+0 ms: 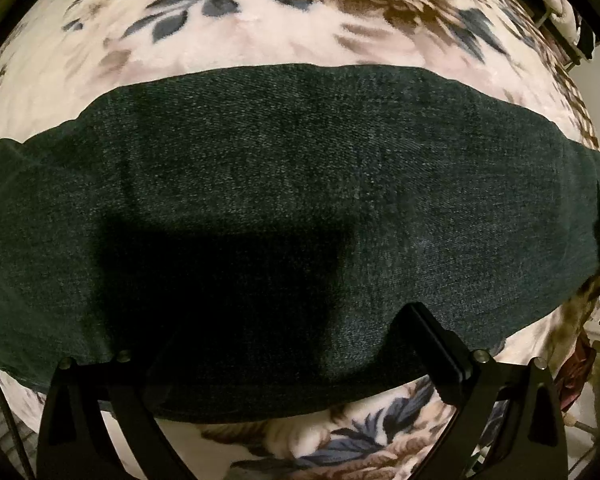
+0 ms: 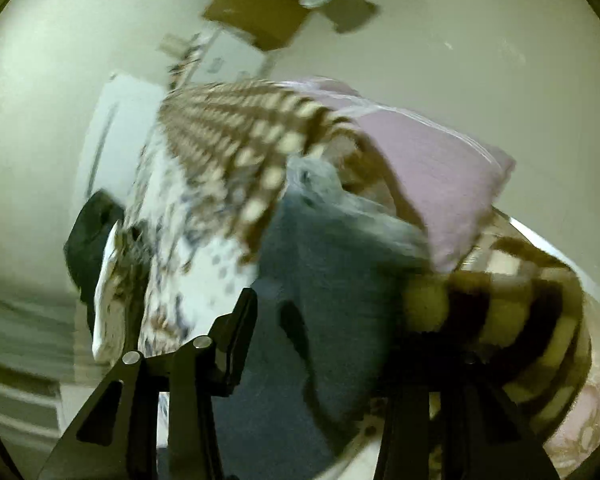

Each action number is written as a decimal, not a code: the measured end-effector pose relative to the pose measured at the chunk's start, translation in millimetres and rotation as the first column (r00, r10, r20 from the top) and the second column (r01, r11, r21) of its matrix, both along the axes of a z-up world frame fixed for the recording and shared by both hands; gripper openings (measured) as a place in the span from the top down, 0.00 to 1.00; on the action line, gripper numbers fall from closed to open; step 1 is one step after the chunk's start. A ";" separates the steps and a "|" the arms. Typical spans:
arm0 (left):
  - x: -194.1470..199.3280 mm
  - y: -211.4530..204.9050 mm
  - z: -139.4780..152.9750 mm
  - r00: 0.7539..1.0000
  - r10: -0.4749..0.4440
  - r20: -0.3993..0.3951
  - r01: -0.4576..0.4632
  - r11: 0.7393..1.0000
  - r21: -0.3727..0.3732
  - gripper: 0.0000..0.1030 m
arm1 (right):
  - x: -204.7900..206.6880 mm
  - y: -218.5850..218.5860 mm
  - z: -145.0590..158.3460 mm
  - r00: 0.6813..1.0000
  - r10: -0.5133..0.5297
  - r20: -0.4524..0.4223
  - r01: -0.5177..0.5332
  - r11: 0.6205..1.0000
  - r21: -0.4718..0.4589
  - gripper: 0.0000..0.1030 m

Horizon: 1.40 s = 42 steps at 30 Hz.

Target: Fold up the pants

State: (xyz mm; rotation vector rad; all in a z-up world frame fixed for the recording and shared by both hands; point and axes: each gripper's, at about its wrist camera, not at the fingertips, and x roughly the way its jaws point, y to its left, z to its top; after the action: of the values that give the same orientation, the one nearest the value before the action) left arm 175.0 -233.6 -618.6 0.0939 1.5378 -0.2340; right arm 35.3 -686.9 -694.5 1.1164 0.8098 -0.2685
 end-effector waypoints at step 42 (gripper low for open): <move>0.8 121.6 66.4 0.973 0.232 0.012 -0.229 0.966 -0.118 0.00 | 55.6 243.5 101.9 0.890 0.447 -0.088 -0.432 0.768 -0.473 0.95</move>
State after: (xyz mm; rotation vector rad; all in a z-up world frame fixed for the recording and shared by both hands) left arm 175.8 -112.0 -552.2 -0.1725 1.4922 -0.1356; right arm 90.9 -443.3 -592.7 0.4343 0.8923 -0.0466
